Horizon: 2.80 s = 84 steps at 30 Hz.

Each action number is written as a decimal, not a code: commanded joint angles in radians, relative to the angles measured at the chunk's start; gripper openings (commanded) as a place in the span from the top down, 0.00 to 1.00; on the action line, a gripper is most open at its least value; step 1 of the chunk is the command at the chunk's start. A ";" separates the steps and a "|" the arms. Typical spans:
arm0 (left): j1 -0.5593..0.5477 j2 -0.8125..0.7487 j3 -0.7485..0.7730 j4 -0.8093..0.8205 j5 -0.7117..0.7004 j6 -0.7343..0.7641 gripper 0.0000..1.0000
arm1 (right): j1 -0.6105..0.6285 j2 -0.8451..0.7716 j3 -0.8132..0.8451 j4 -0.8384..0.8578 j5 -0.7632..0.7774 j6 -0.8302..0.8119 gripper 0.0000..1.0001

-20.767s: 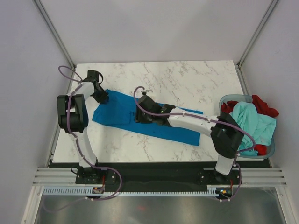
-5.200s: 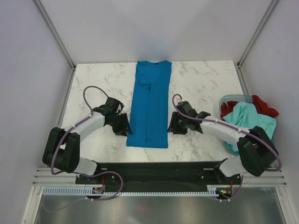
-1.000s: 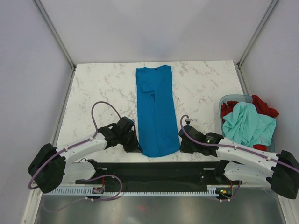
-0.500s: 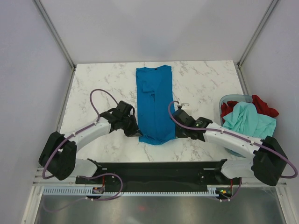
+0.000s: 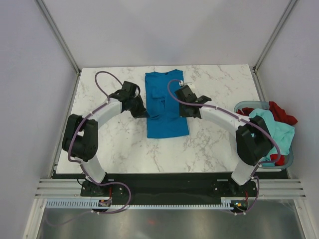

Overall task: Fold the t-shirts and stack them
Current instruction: Fold the tshirt

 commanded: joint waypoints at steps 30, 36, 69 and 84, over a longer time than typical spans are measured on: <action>0.172 0.518 0.635 0.006 0.182 0.157 0.98 | -0.215 0.484 0.588 -0.025 -0.091 -0.165 0.99; 0.200 0.418 0.562 0.003 0.063 0.164 0.78 | -0.250 0.506 0.638 -0.028 -0.142 -0.259 0.72; 0.008 0.118 -0.021 0.003 -0.030 0.160 0.98 | -0.284 0.136 -0.069 0.112 -0.633 -0.254 0.75; 0.078 -0.031 -0.067 0.000 0.028 0.195 0.63 | -0.273 0.003 -0.193 0.190 -0.613 -0.211 0.63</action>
